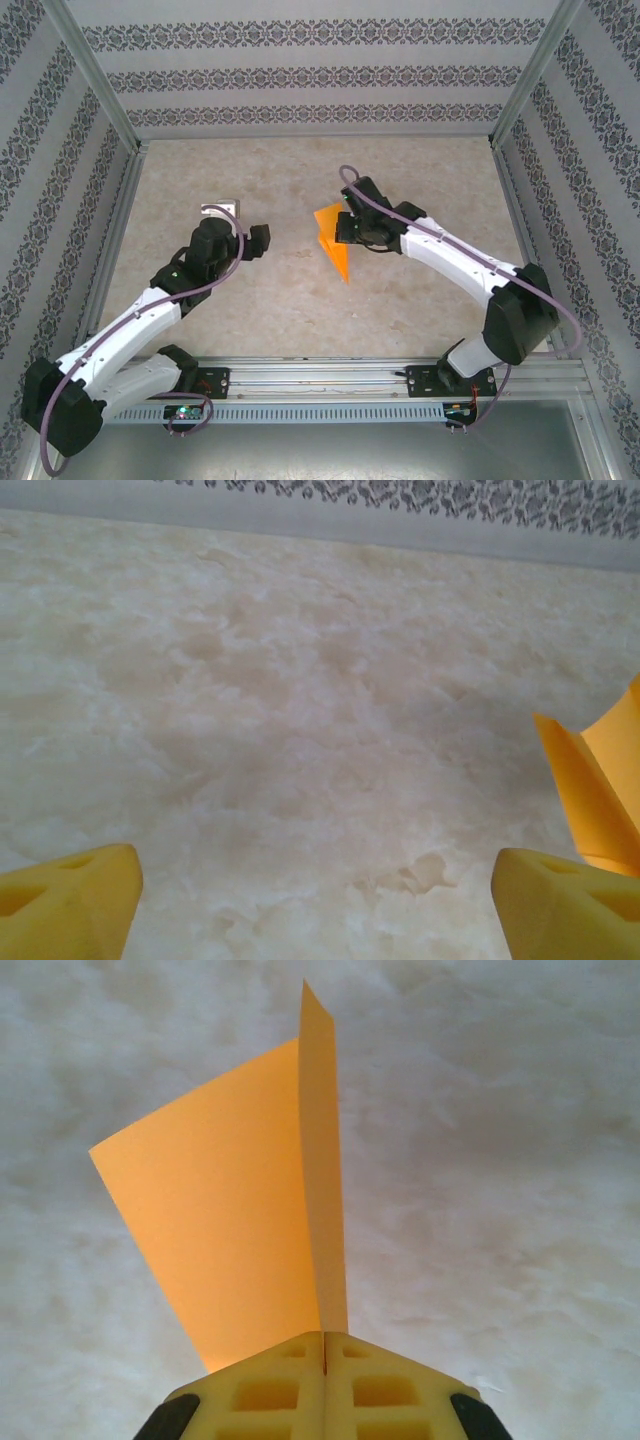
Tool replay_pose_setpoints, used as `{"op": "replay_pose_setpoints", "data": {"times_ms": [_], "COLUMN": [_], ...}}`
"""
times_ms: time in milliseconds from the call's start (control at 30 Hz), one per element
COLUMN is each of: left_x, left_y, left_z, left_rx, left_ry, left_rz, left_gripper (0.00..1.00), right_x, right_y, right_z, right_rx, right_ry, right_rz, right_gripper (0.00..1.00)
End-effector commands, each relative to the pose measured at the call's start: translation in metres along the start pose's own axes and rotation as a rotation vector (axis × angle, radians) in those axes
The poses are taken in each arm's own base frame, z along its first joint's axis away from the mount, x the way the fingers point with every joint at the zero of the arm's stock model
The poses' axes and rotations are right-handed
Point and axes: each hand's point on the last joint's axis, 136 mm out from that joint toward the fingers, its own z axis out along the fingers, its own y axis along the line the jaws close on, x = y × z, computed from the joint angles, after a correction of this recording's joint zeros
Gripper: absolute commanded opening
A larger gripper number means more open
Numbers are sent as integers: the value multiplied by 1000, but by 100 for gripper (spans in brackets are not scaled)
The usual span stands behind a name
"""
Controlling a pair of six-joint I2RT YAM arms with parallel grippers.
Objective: Fold a paper plane with a square sheet of paper (fold left side to right side)
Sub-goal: Turn over the paper plane at the center of the table.
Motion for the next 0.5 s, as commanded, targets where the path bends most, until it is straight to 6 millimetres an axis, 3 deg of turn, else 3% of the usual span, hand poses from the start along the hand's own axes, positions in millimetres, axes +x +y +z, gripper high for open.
{"op": "replay_pose_setpoints", "data": {"times_ms": [0,300,467], "left_x": [-17,-23,-20], "left_y": [9,30,33], "left_z": [-8,-12,-8], "left_rx": [-10,-28,-20], "left_ry": [-53,-81,-69], "left_rz": [-57,-145,-189], "left_gripper": [93,98,99], "right_x": [-14,4,17], "right_y": [38,46,40], "right_z": [-2,43,75], "right_rx": [-314,-507,-535], "right_ry": [-39,21,53], "right_rz": [70,173,181], "right_gripper": [0,0,0]}}
